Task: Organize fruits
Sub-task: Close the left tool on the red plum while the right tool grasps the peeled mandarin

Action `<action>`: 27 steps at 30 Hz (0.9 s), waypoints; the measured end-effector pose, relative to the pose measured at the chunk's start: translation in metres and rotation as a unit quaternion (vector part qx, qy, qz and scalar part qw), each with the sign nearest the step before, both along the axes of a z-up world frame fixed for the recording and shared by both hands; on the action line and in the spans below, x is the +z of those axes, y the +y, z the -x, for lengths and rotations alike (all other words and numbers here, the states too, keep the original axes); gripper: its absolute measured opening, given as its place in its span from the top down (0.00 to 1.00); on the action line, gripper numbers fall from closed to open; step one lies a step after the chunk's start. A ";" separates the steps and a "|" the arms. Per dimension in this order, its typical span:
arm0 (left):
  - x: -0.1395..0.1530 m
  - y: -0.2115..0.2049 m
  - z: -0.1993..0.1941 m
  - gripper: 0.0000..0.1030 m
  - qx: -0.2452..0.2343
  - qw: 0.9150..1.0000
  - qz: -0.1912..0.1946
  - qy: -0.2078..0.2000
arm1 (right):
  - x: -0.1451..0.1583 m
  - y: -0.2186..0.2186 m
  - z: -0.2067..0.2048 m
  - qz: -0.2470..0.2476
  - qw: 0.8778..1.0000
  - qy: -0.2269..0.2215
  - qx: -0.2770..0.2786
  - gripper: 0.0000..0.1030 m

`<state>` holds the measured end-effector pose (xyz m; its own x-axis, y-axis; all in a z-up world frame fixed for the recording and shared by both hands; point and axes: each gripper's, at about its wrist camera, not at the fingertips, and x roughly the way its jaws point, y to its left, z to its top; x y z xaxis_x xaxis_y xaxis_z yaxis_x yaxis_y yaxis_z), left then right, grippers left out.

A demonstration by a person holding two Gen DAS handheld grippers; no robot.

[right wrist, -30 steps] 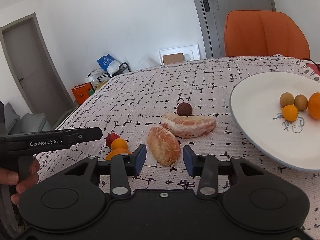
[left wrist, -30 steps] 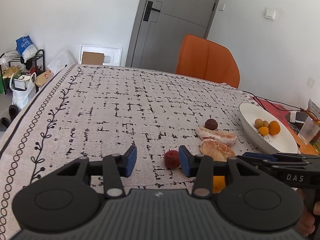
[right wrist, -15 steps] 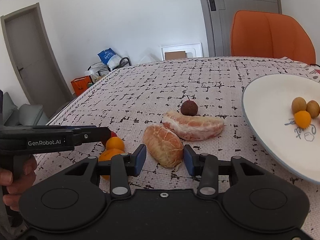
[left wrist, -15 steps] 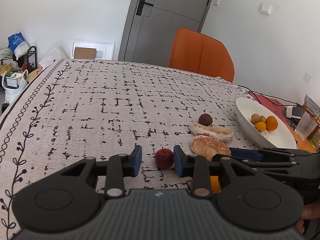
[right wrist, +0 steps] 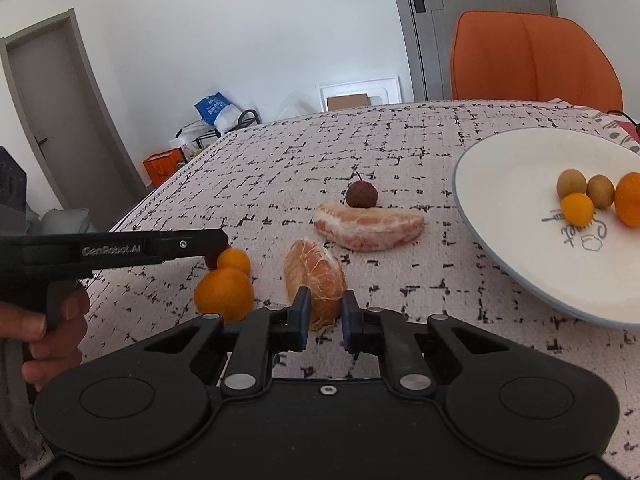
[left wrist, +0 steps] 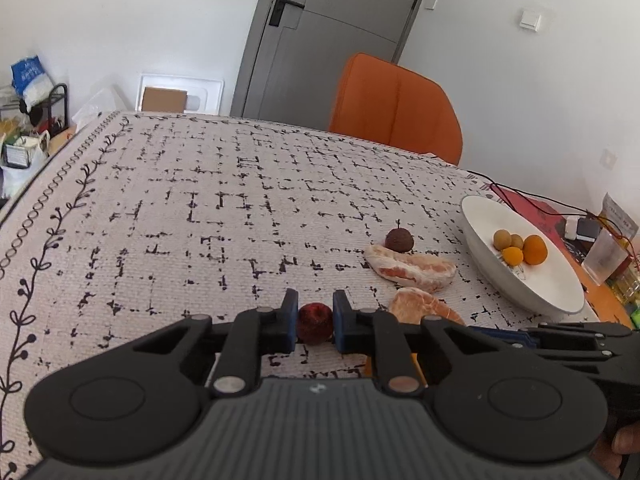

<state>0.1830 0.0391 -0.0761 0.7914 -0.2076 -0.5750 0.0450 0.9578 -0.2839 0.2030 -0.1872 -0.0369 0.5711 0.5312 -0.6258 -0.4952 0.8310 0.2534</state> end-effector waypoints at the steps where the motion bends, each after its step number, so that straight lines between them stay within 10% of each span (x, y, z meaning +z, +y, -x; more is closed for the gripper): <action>1: 0.000 0.000 0.001 0.84 -0.002 1.000 -0.001 0.000 | 0.001 0.000 0.001 0.003 1.000 0.001 0.001 0.83; 15: 0.006 0.018 0.021 0.98 0.017 1.000 -0.003 0.003 | 0.000 0.024 -0.004 0.027 0.999 -0.024 0.020 0.57; 27: 0.010 0.015 0.021 0.93 0.017 1.000 -0.010 0.007 | 0.002 0.015 0.001 0.038 0.999 -0.028 0.008 0.75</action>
<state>0.1620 0.0540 -0.0662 0.7895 -0.1695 -0.5899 0.0088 0.9641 -0.2654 0.2025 -0.1721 -0.0349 0.5989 0.4925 -0.6315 -0.5203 0.8387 0.1607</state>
